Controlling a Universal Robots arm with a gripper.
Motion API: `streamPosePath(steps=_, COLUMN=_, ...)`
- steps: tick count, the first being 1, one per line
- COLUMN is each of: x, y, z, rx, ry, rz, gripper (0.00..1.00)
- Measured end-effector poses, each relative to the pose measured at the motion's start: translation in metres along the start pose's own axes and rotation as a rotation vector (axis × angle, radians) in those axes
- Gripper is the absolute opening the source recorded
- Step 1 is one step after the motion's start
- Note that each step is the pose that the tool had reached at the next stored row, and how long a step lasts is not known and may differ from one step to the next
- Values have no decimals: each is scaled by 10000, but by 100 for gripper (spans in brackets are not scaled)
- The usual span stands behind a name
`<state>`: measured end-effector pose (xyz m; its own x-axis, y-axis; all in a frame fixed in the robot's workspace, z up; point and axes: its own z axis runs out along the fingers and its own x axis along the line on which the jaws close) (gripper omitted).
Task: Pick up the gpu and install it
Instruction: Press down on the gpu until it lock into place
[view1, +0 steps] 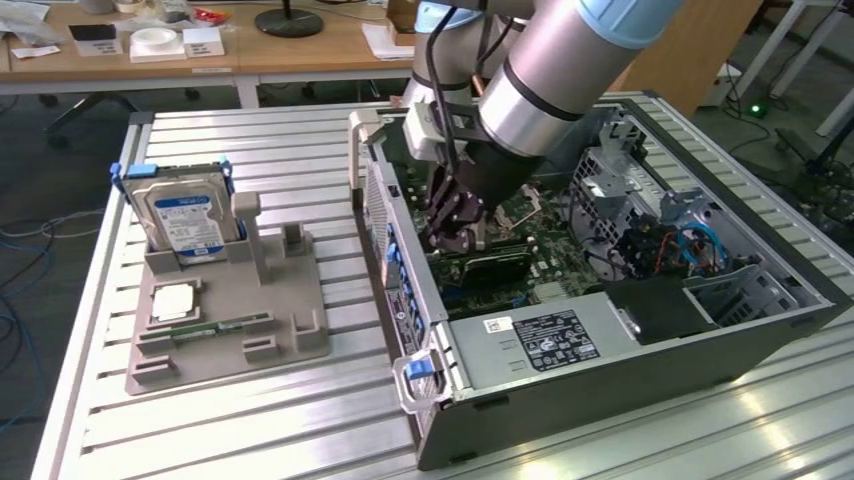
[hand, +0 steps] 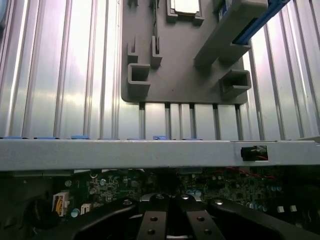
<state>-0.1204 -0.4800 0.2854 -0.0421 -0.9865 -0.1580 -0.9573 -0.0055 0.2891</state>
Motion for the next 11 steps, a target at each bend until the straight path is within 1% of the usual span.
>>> streamPosePath(steps=7, x=2, y=5, z=5, rx=-1, ry=-2, rz=-1, gripper=10)
streamPosePath(steps=11, x=5, y=-1, z=26, rx=1, ry=-4, rz=-2, gripper=10)
